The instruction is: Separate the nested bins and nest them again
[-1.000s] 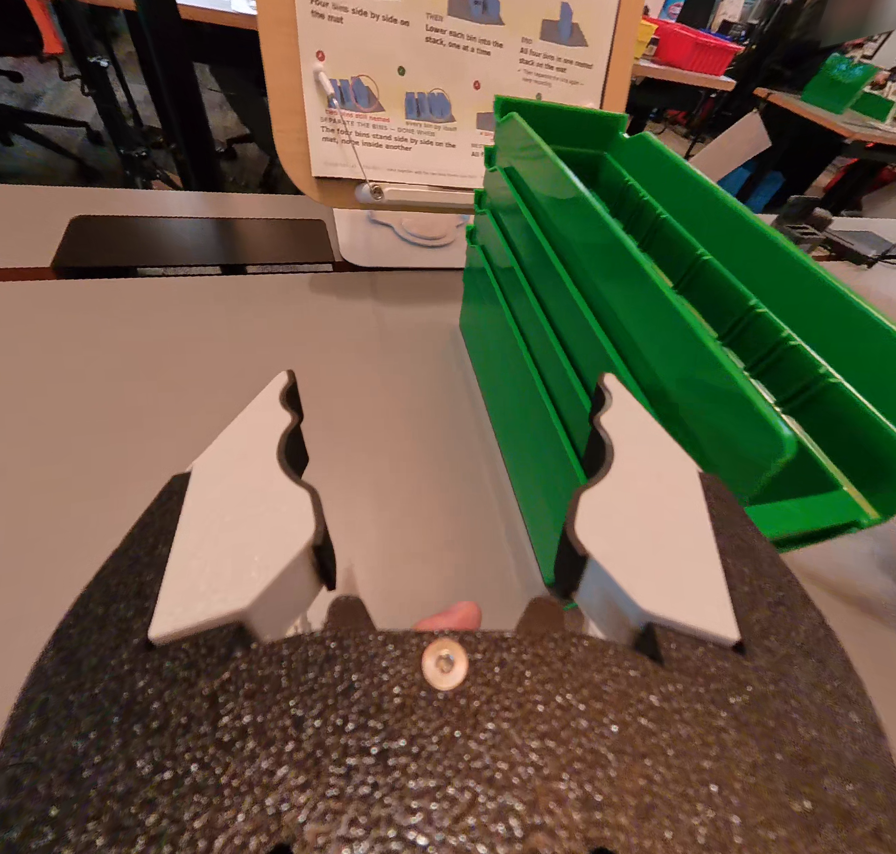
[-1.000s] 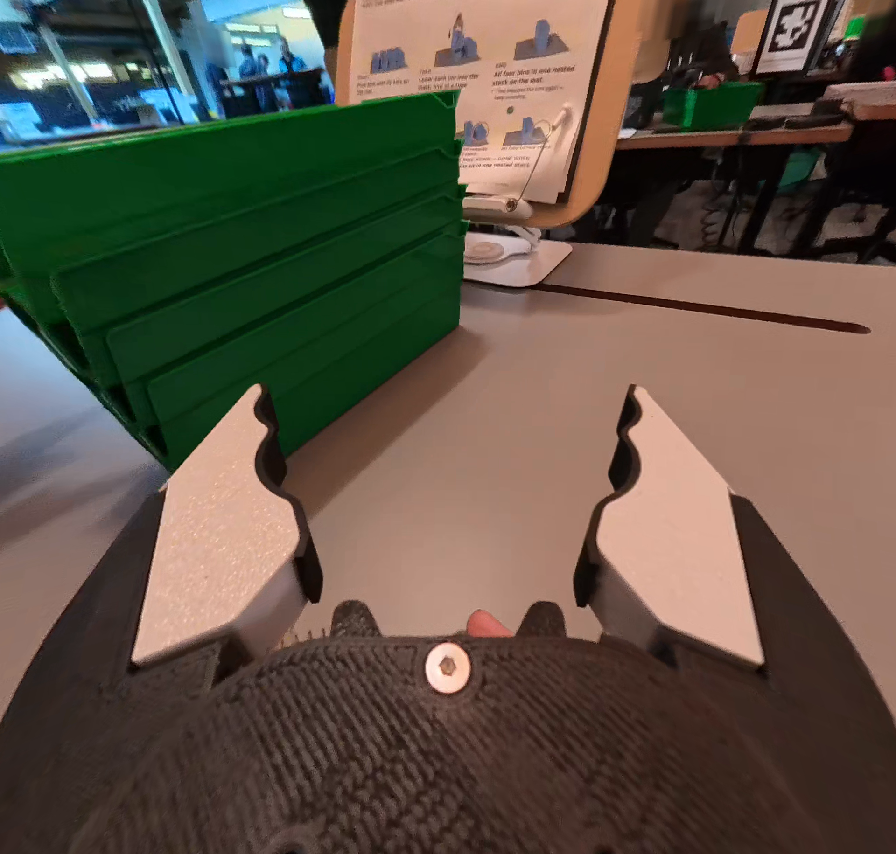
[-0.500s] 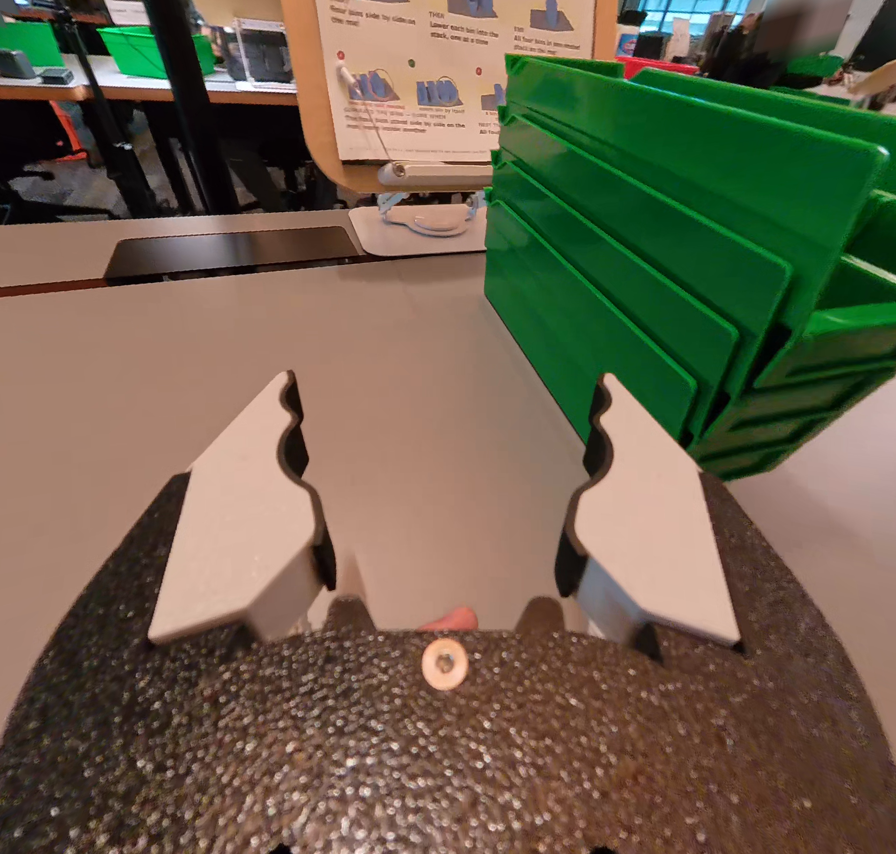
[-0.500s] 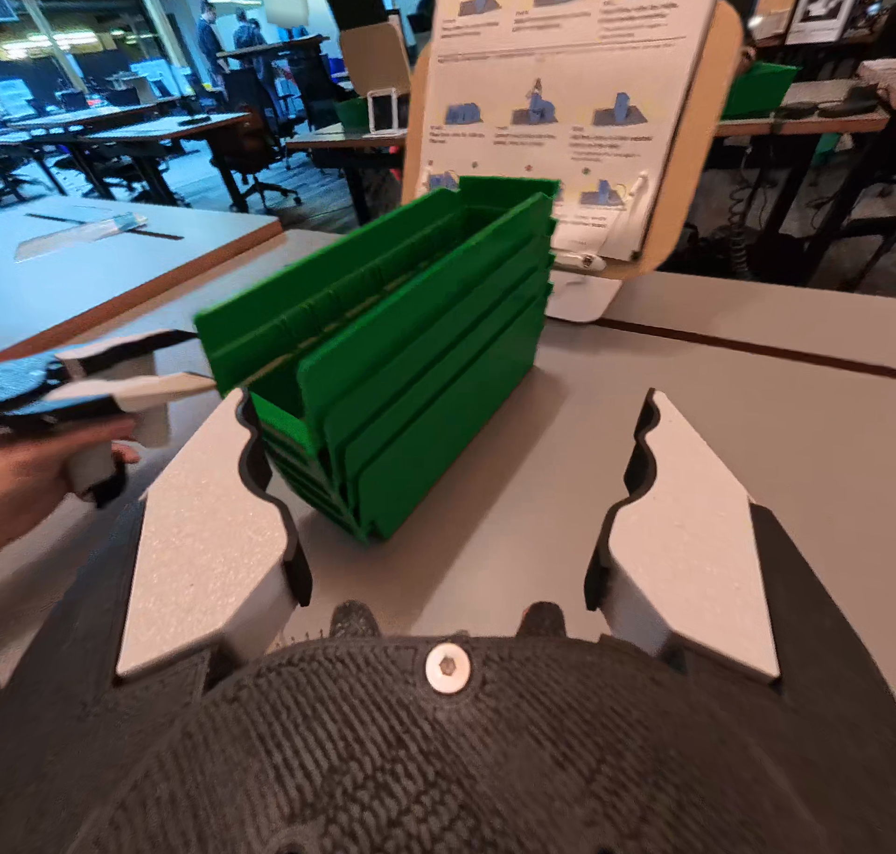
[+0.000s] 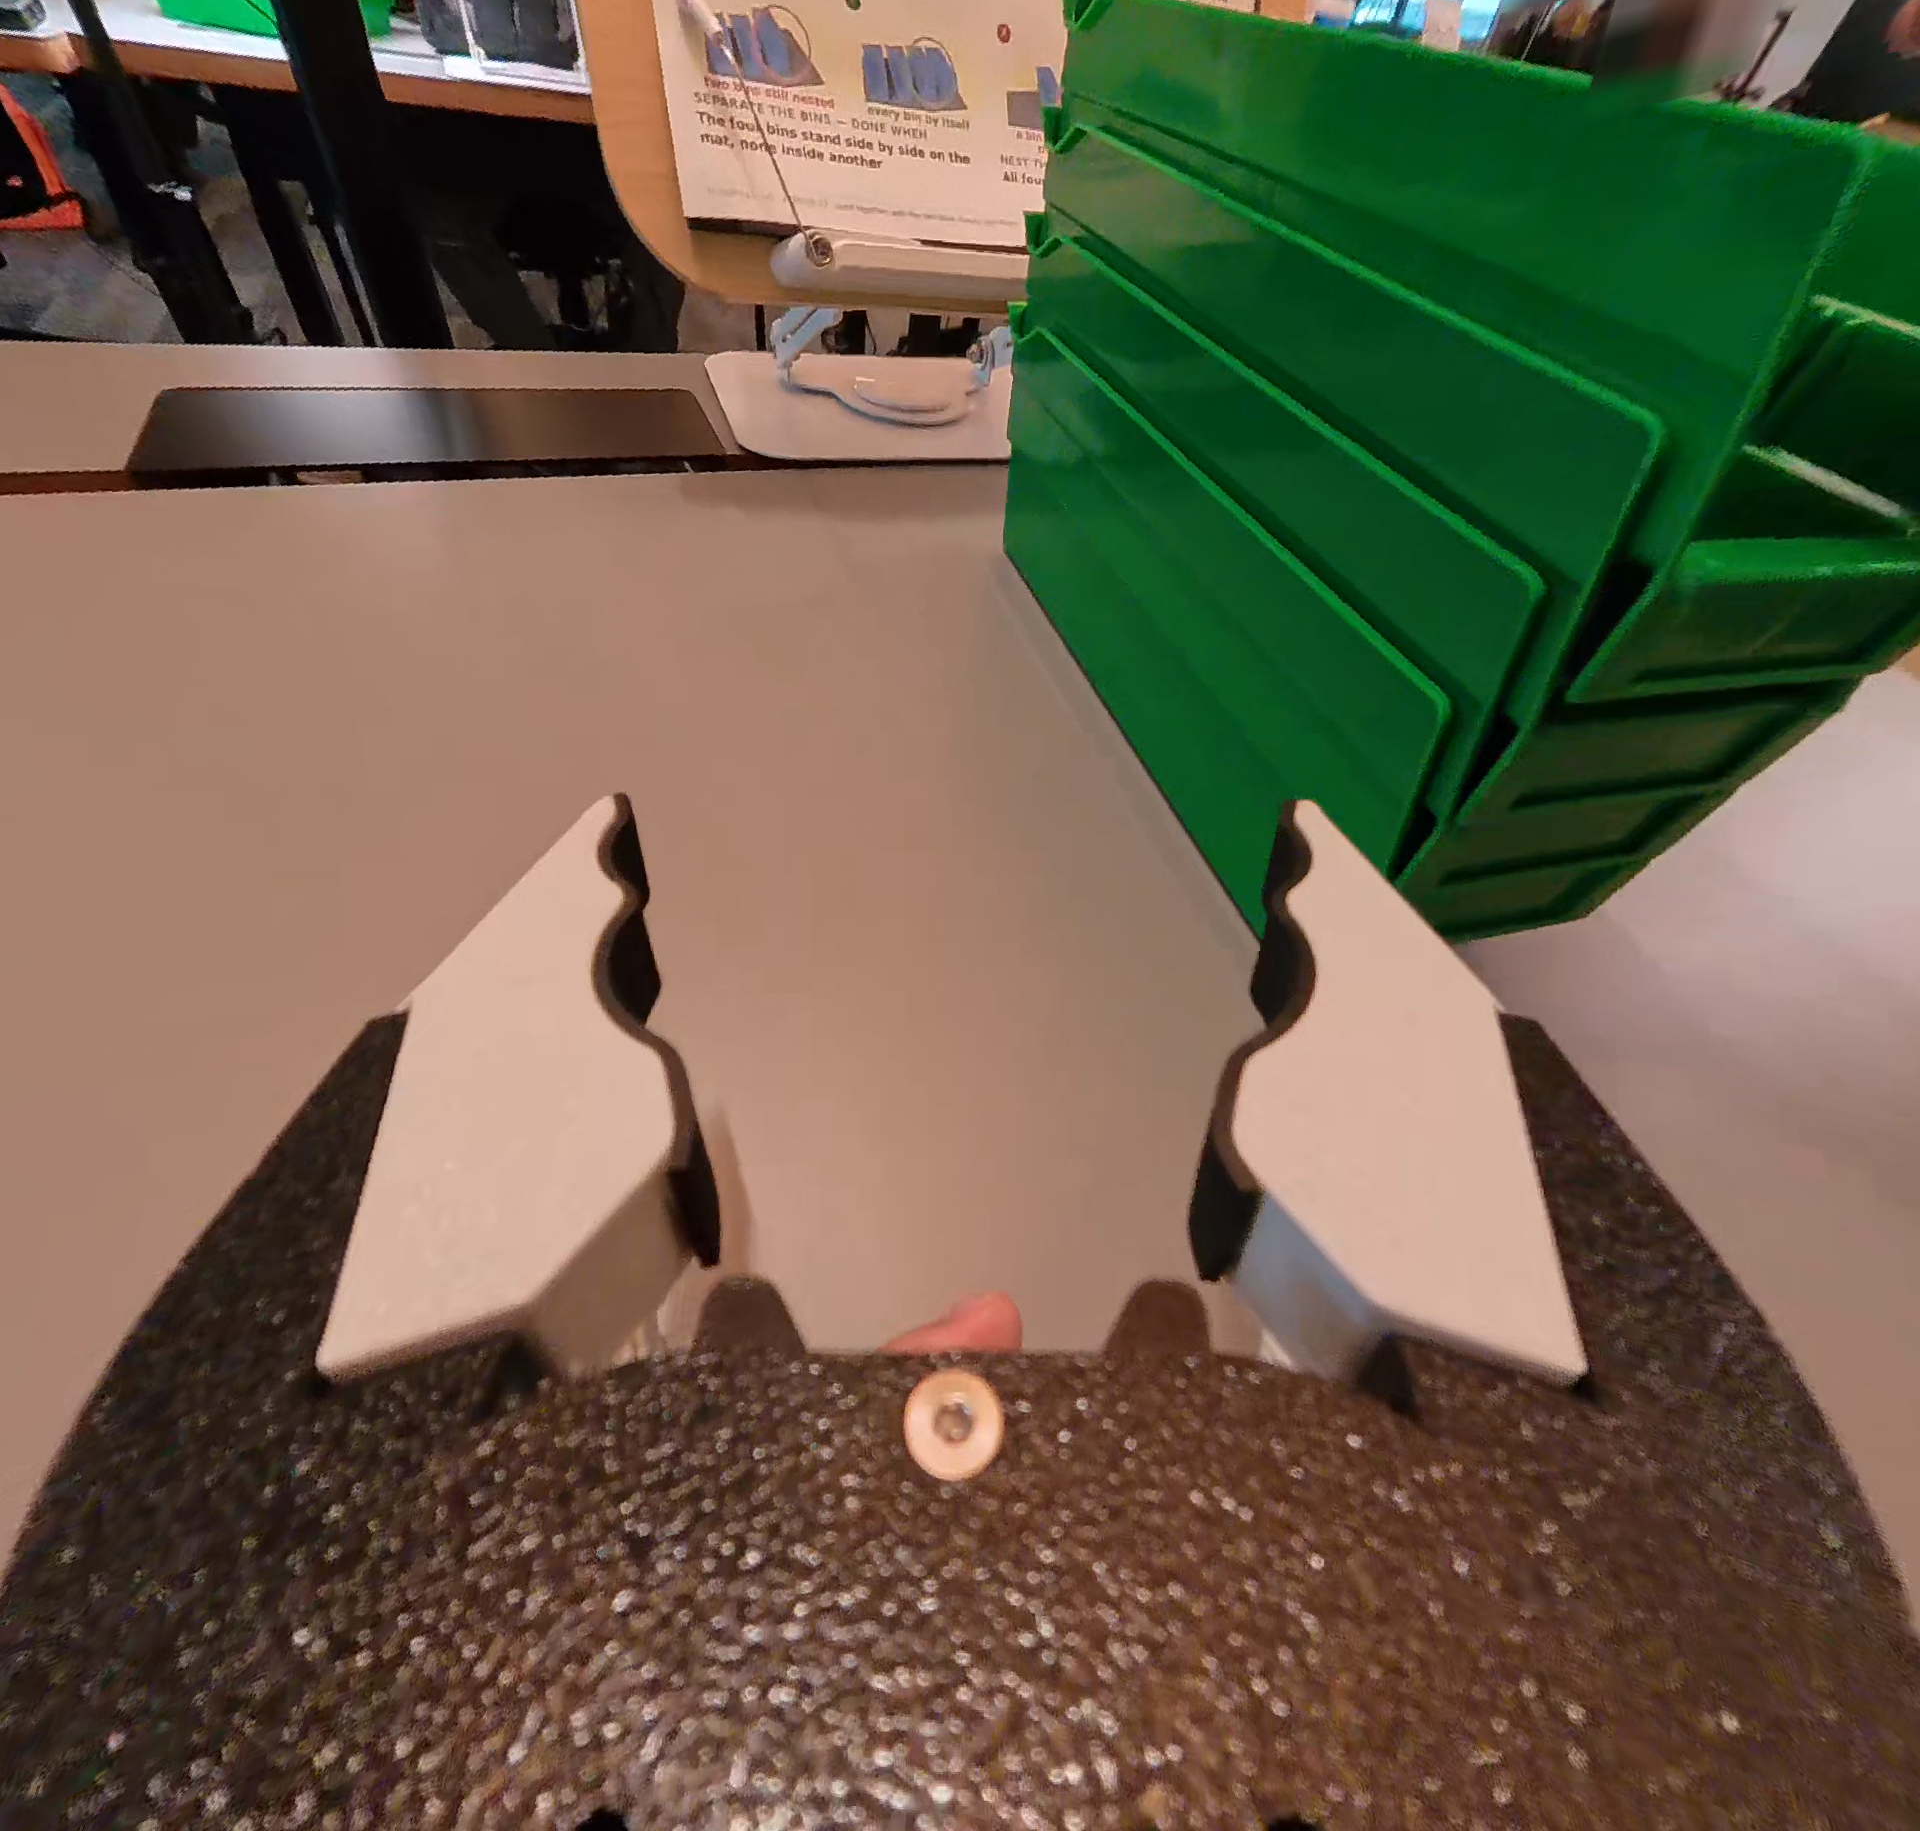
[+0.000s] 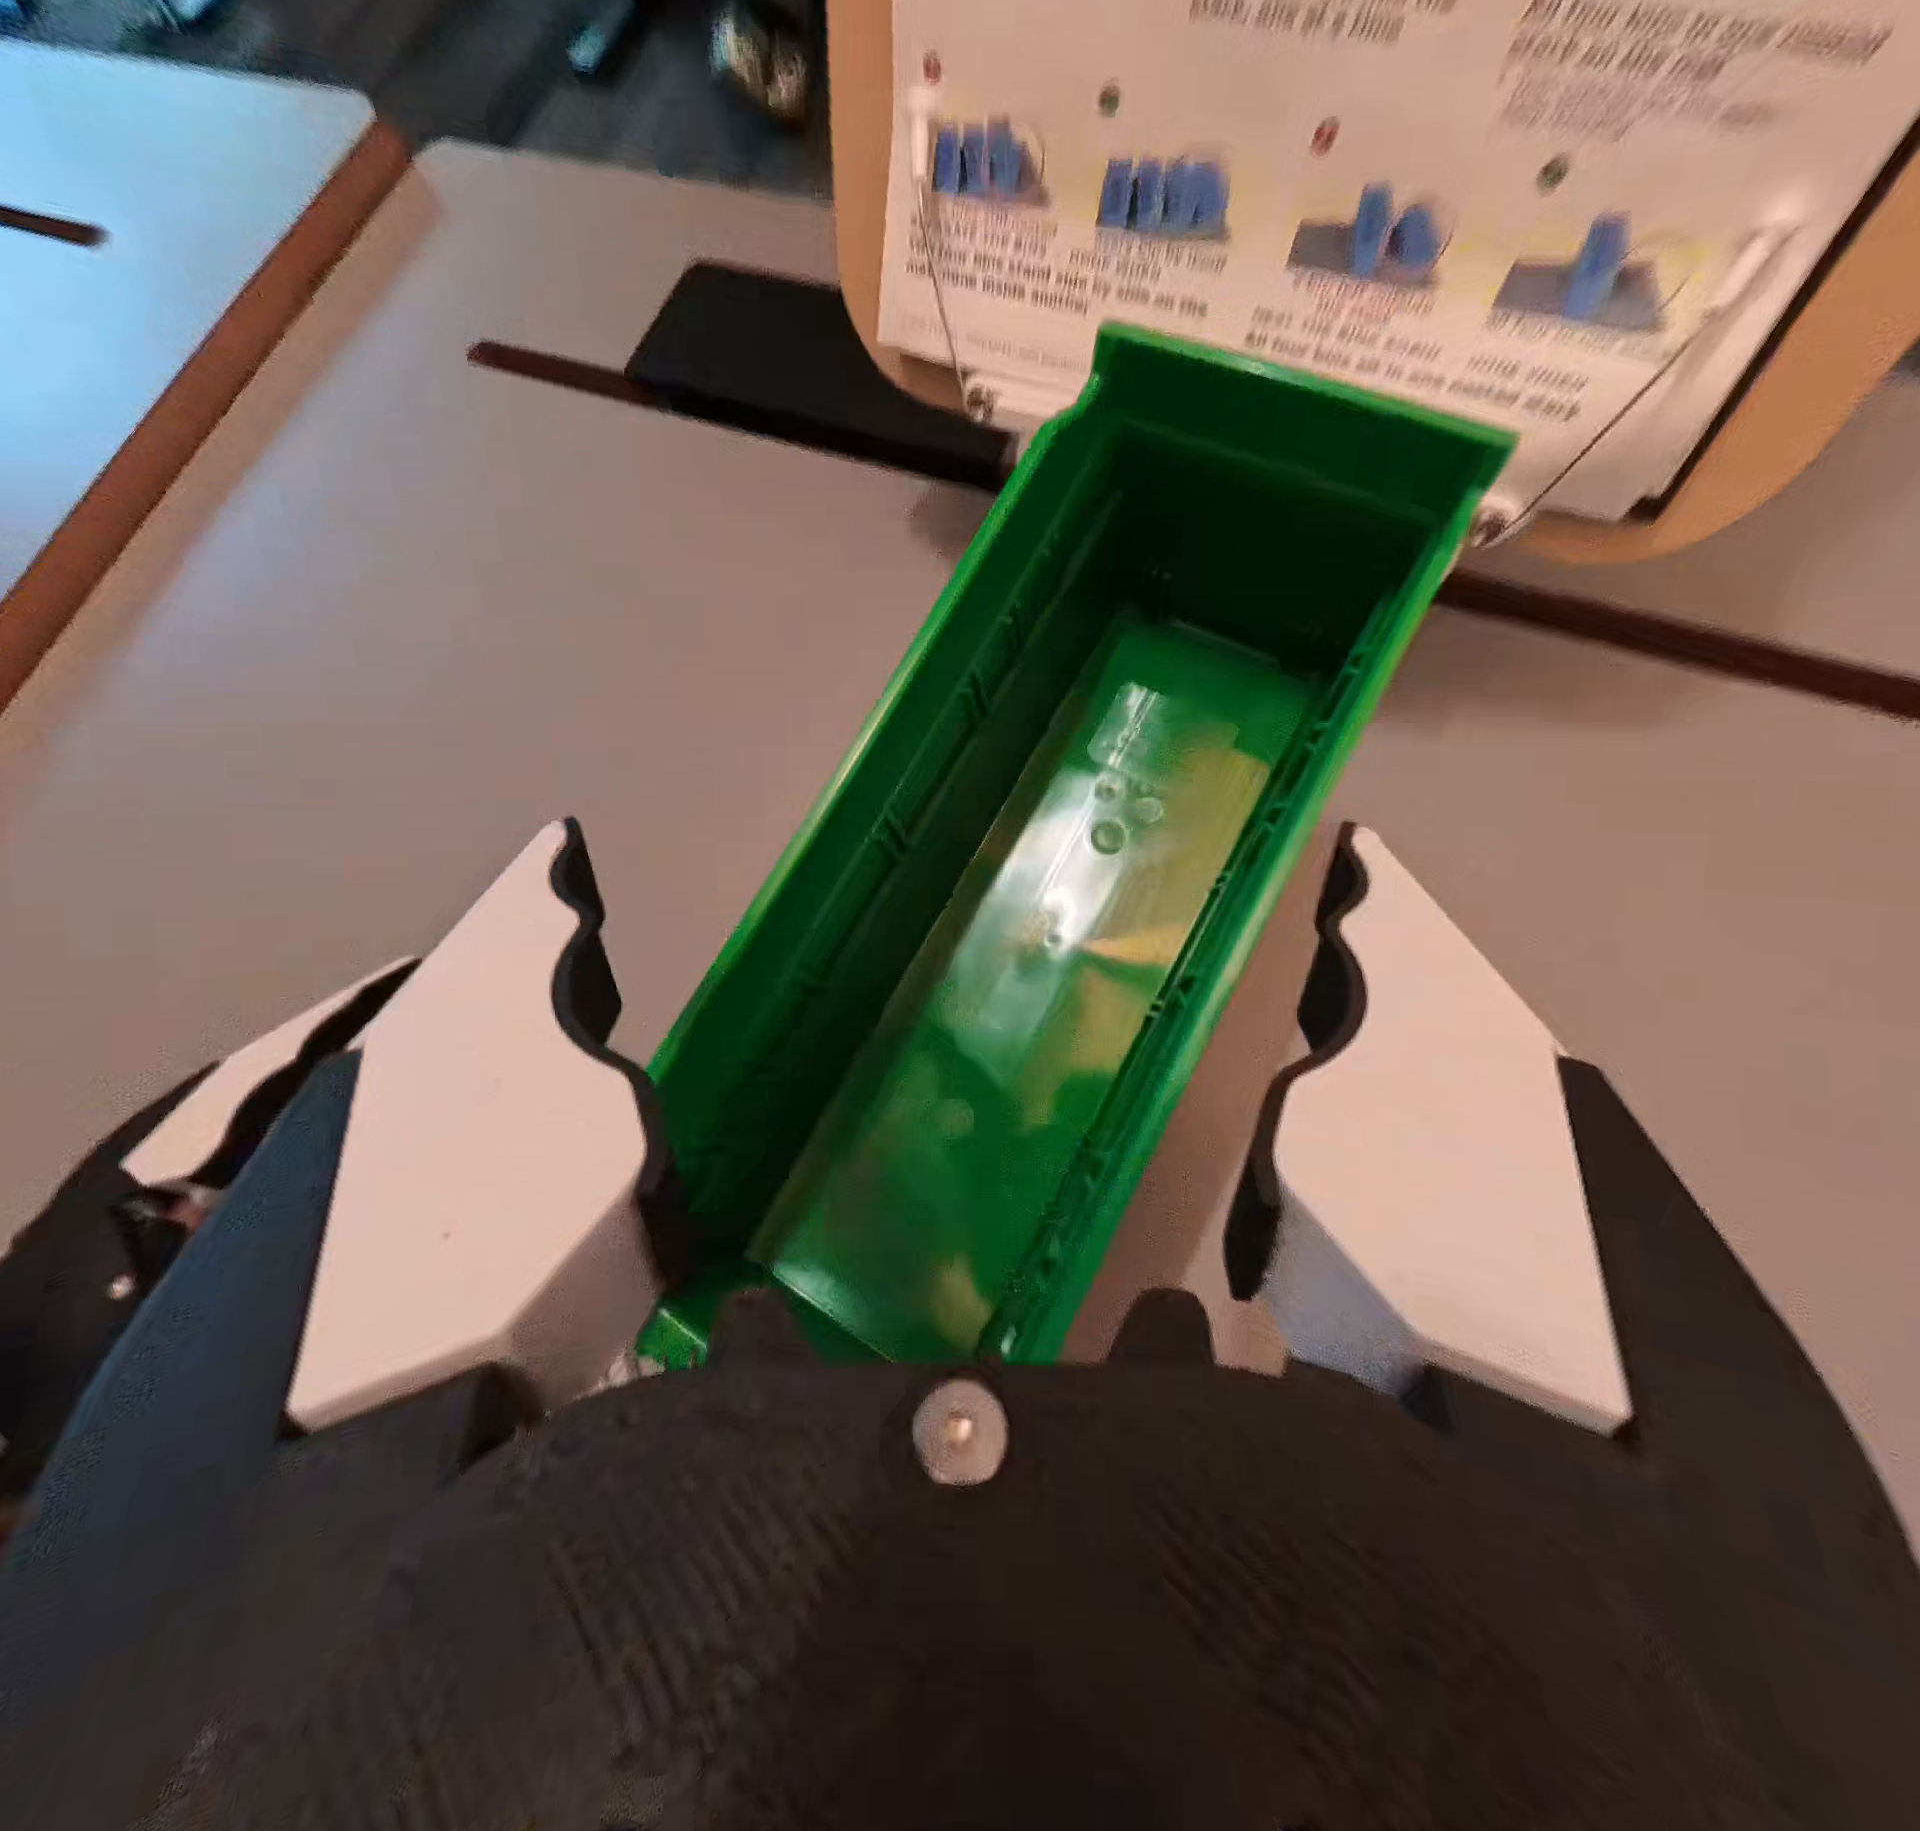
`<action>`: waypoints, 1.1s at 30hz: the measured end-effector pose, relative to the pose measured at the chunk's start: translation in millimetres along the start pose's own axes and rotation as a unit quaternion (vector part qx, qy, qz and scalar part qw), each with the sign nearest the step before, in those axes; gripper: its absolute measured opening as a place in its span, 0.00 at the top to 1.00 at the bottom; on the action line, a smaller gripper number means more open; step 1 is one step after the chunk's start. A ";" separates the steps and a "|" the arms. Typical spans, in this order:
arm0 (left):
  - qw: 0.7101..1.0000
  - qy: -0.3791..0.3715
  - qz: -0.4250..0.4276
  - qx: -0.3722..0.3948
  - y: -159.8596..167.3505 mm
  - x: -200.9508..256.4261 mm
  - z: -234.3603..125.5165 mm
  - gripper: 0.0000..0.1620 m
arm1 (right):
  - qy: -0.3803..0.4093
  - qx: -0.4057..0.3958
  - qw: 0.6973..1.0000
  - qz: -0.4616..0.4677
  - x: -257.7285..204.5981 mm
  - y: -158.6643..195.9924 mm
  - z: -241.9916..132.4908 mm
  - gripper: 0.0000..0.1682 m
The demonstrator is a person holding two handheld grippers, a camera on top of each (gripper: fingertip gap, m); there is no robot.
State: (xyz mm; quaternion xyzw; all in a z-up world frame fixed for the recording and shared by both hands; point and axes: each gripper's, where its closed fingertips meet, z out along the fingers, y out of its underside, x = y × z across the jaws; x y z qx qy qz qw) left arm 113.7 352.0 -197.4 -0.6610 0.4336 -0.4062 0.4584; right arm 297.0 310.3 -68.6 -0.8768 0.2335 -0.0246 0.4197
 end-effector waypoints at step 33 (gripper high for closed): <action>0.998 0.063 0.004 0.001 -20.7 15.6 -24.0 0.28 | 0.175 -0.156 0.964 0.128 35.5 31.8 46.1 0.20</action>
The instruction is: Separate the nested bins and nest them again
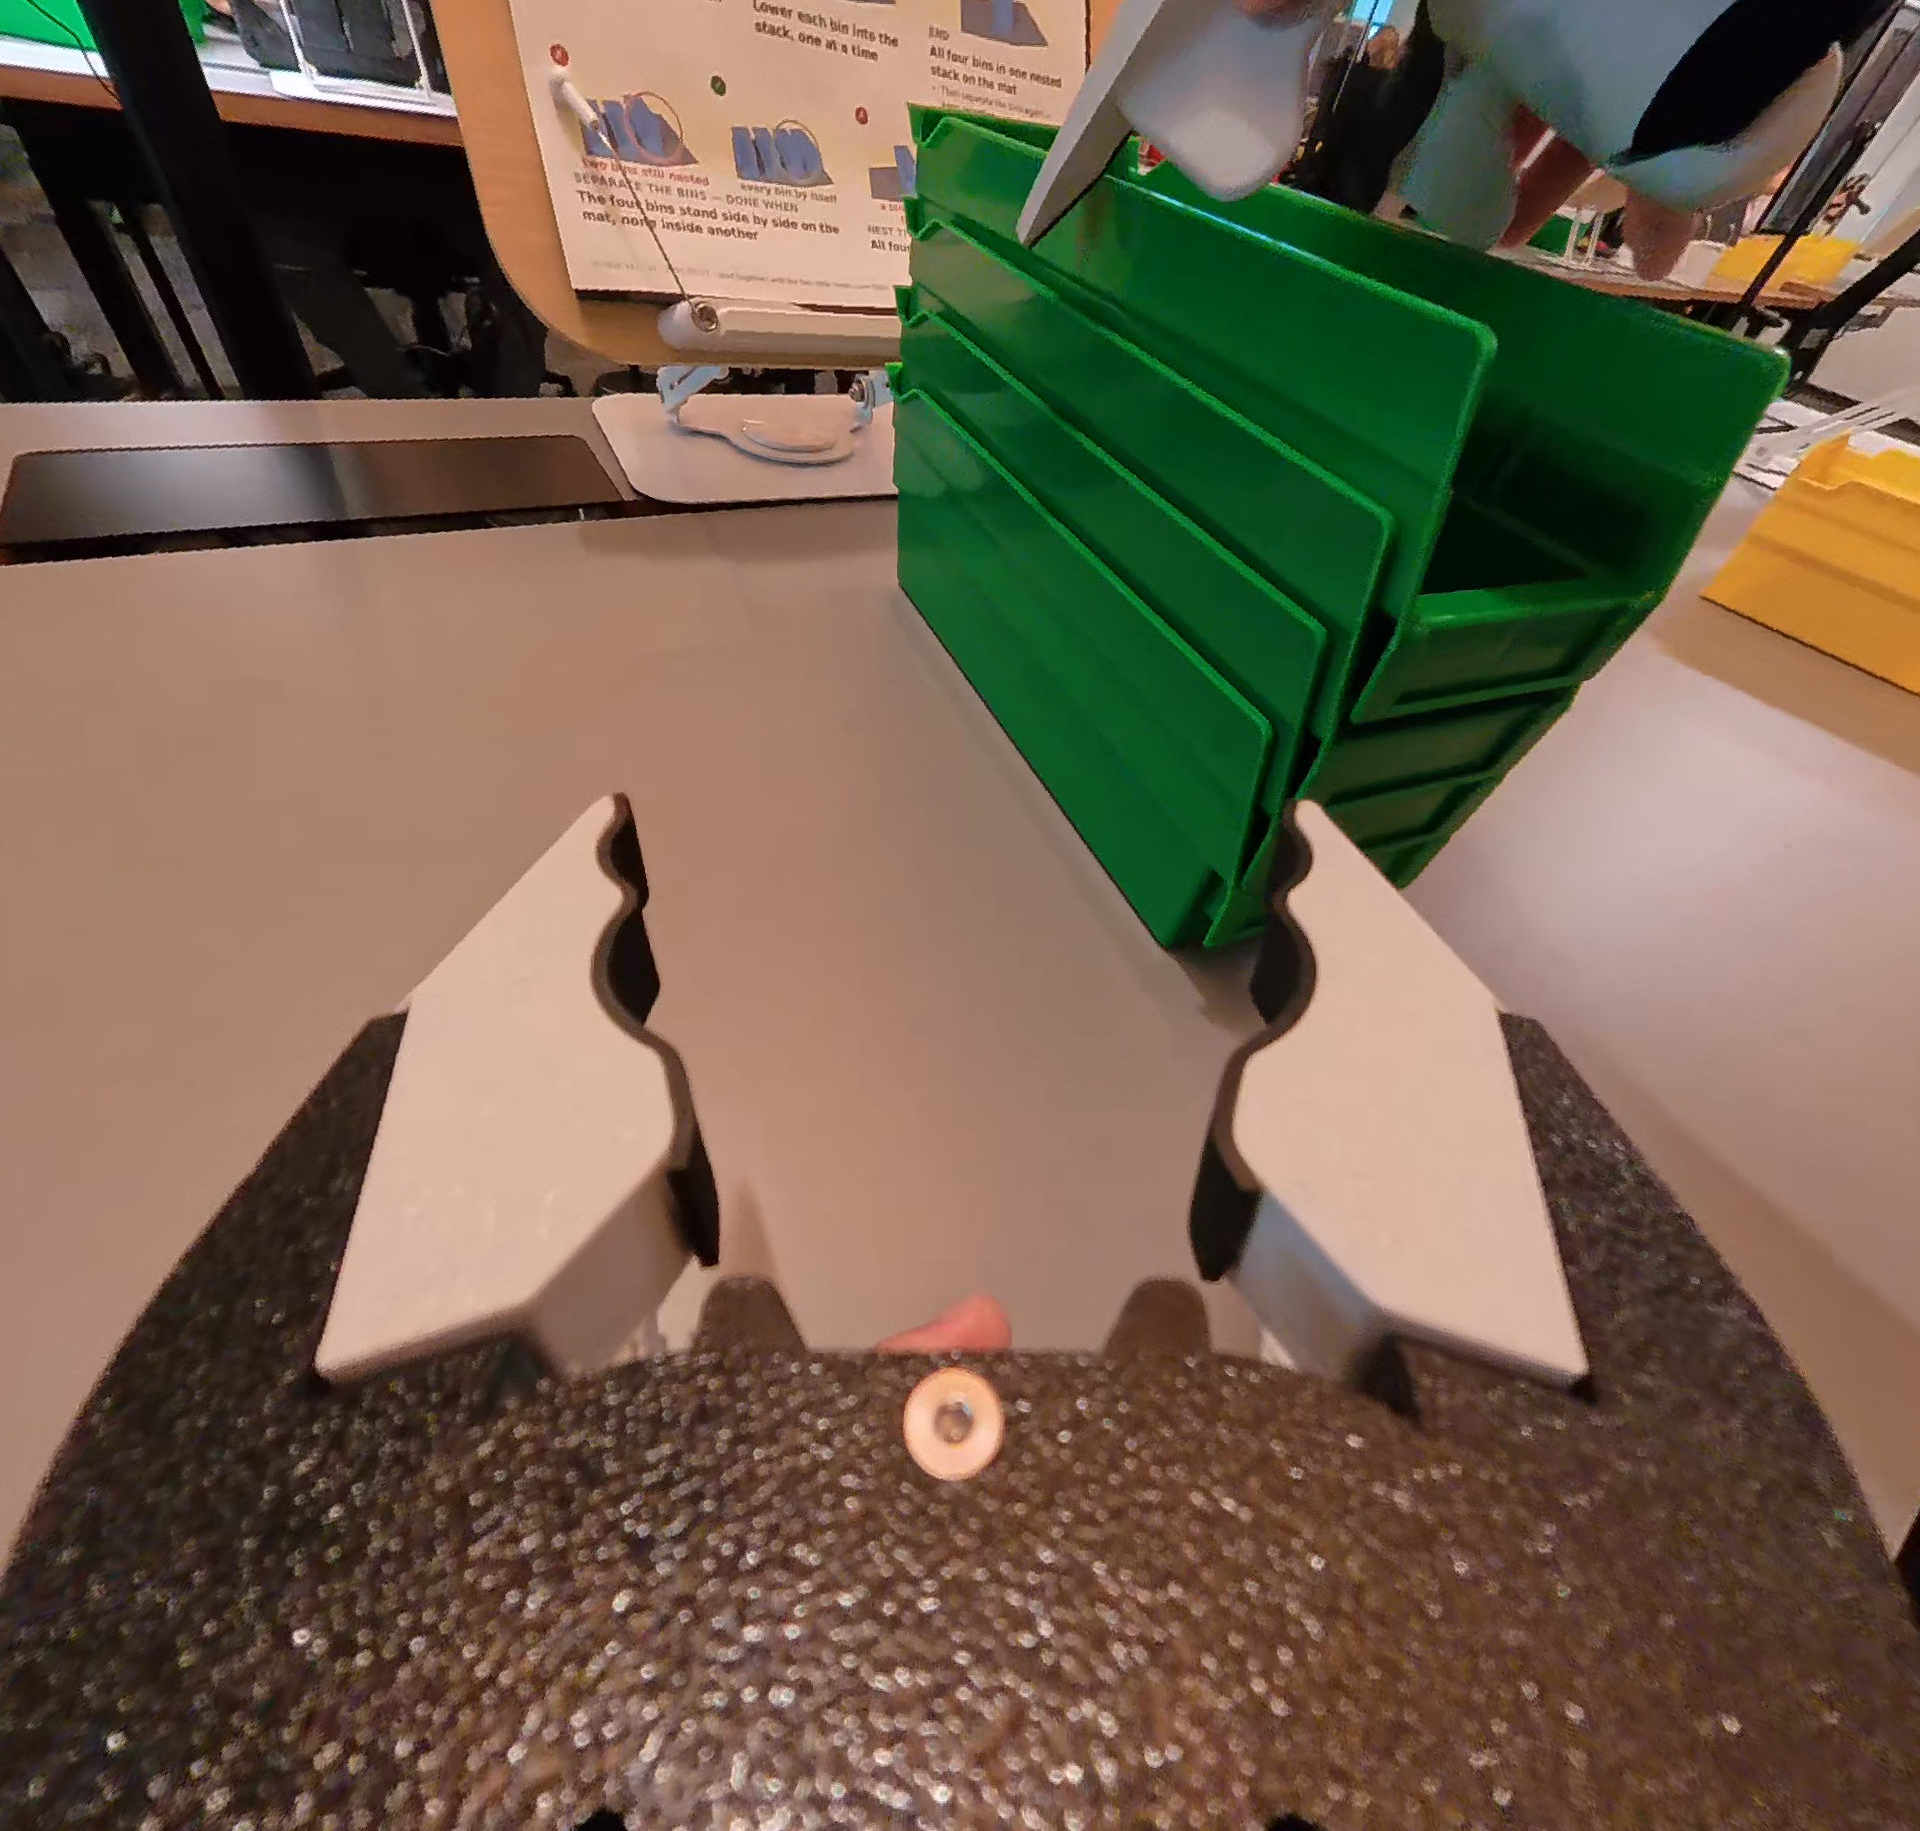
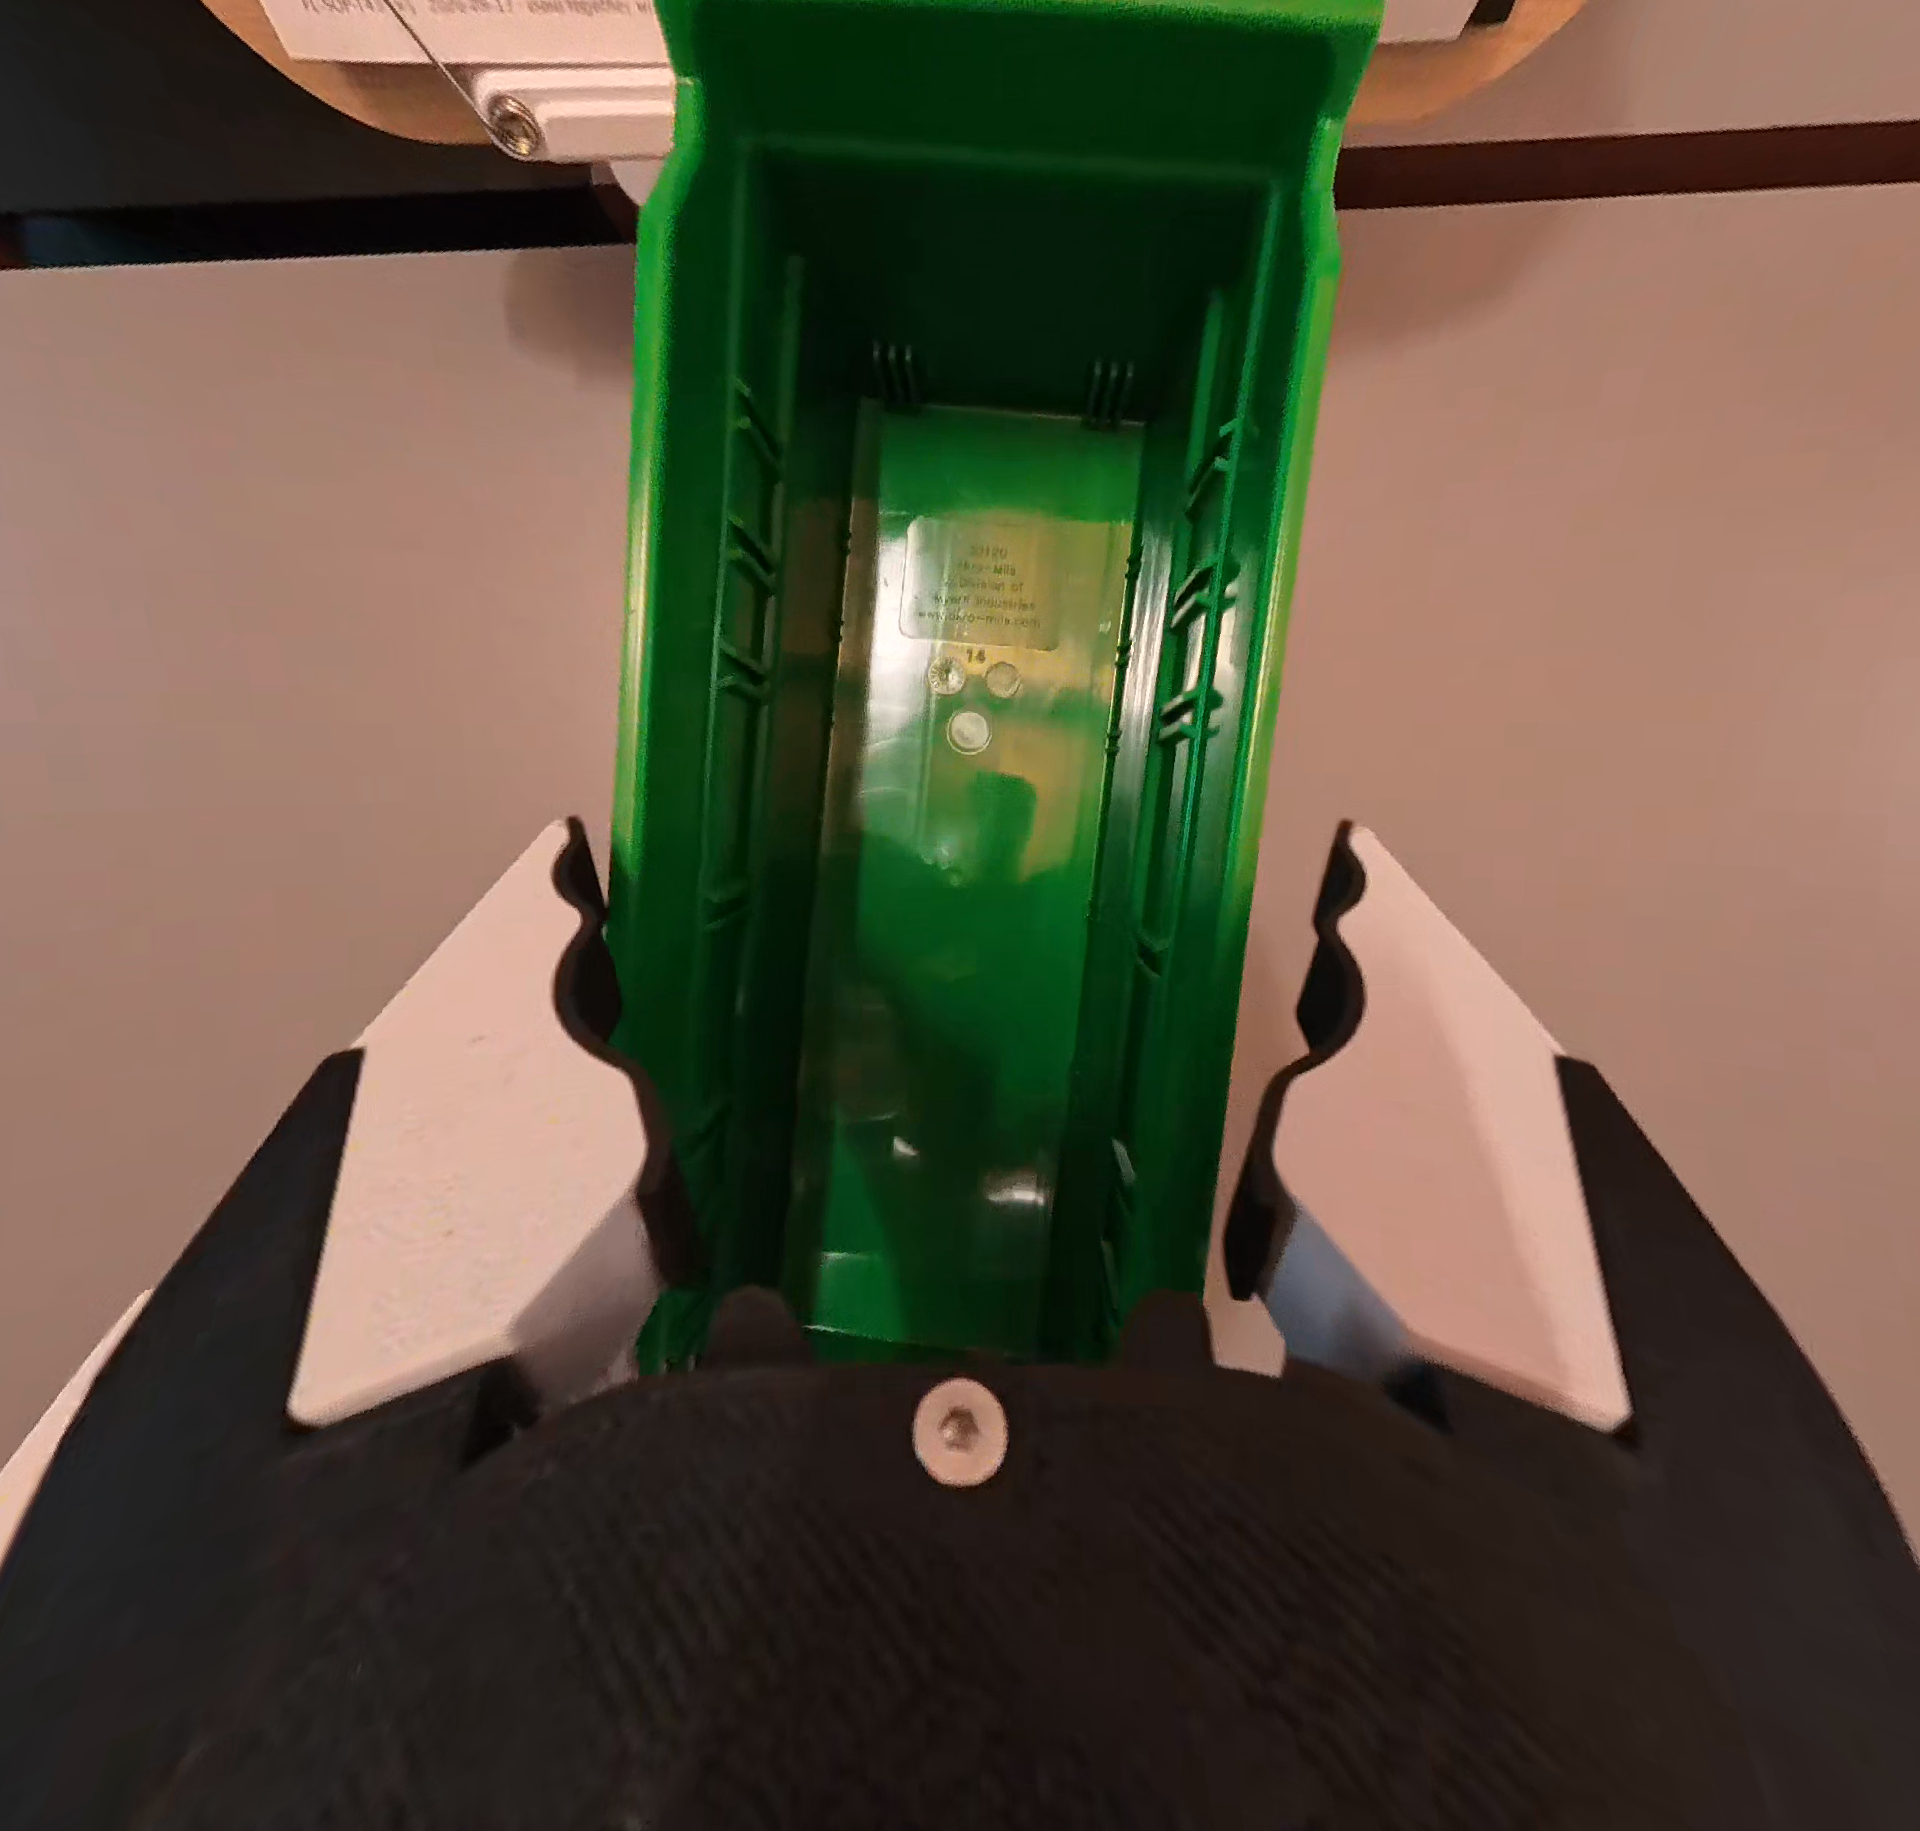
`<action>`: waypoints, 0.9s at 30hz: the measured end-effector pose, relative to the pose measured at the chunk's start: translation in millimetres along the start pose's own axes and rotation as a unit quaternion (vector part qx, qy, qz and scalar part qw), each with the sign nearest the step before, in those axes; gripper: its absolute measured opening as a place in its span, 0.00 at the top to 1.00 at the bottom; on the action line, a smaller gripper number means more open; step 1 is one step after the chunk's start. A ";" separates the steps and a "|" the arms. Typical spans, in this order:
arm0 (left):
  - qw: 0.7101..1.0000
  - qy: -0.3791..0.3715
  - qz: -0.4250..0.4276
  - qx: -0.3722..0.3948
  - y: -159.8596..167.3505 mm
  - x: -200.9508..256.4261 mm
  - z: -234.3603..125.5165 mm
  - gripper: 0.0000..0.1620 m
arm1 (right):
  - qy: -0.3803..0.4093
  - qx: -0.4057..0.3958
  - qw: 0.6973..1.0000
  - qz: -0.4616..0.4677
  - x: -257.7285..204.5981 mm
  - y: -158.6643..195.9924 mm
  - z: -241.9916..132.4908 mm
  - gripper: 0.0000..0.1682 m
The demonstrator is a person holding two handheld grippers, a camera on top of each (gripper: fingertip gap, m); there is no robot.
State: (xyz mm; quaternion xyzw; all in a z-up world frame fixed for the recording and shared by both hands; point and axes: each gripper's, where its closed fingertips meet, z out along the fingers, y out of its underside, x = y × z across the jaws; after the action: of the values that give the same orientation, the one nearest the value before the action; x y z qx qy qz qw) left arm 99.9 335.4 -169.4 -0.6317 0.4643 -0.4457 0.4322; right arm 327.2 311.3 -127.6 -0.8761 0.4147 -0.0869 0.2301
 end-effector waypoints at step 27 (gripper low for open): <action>0.998 0.028 -0.005 -0.048 21.5 8.6 12.0 0.29 | -0.008 -0.150 0.988 -0.045 -5.3 21.2 2.7 0.35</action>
State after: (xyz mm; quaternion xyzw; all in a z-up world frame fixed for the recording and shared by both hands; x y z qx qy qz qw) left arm 108.7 324.4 -191.4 -0.6411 0.4938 -0.4425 0.3864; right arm 310.2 304.6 -139.8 -0.9191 0.3815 -0.0272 0.0951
